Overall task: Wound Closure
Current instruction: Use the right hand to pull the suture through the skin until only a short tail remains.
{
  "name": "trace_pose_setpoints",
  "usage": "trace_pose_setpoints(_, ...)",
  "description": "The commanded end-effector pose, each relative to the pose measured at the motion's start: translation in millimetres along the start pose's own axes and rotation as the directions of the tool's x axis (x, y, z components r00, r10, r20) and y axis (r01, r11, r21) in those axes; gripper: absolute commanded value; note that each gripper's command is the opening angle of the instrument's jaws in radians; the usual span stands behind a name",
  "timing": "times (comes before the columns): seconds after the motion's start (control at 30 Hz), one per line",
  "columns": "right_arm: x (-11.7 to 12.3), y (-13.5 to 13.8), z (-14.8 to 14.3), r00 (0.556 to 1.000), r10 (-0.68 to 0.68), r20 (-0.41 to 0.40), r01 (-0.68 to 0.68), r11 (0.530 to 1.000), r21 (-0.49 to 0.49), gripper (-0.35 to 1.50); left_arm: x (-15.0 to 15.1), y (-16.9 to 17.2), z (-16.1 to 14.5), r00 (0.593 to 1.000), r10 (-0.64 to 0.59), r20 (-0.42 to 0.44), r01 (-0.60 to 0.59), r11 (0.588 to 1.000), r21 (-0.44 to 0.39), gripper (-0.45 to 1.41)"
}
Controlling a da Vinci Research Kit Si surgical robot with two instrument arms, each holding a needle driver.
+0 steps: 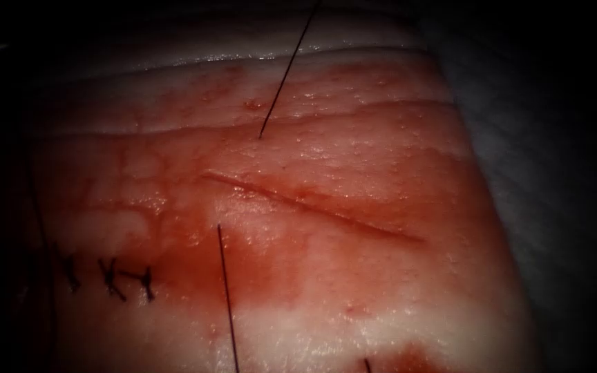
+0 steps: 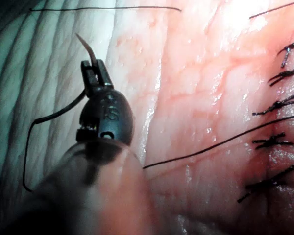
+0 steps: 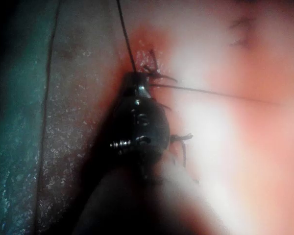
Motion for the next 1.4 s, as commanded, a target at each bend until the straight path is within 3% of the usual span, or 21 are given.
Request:
trace_pose_setpoints(0.03,0.6,1.0,0.7,0.999,-0.023,-0.044,0.022,1.0,-0.017,0.27,-0.1,0.2,1.0,1.0,0.002,-0.006,-0.002,1.0,-0.01,-0.45)
trace_pose_setpoints(0.13,1.3,3.6,0.3,0.994,-0.029,-0.105,0.025,0.999,-0.043,0.89,0.3,1.2,1.7,1.0,-0.001,-0.016,0.001,1.0,-0.025,-0.45)
trace_pose_setpoints(0.2,1.2,6.6,0.0,0.989,-0.043,-0.139,0.034,0.997,-0.064,1.15,0.6,2.3,2.3,1.0,-0.002,-0.018,0.001,0.999,-0.048,-0.45)
trace_pose_setpoints(0.33,0.0,11.2,0.0,0.985,-0.04,-0.168,0.026,0.996,-0.085,1.25,1.0,3.8,3.3,1.0,0.004,-0.019,-0.006,0.997,-0.073,-0.45)
trace_pose_setpoints(0.87,-7.0,21.8,5.9,0.99,-0.068,-0.121,0.051,0.989,-0.136,1.26,1.1,4.7,3.6,1.0,0.001,-0.021,-0.003,0.996,-0.093,-0.45)
trace_pose_setpoints(1.03,-9.1,22.9,7.4,0.996,-0.078,-0.052,0.073,0.992,-0.102,1.05,1.1,4.7,3.6,1.0,0.002,-0.022,-0.004,0.996,-0.093,-0.45)
trace_pose_setpoints(1.23,-11.2,22.6,9.3,0.995,-0.096,0.001,0.096,0.992,-0.081,1.03,1.1,4.7,3.6,1.0,0.002,-0.021,-0.004,0.996,-0.093,-0.45)
trace_pose_setpoints(1.4,-12.3,22.8,9.6,0.994,-0.102,0.025,0.104,0.992,-0.068,0.78,1.1,4.7,3.5,1.0,0.002,-0.022,-0.004,0.996,-0.094,-0.45)
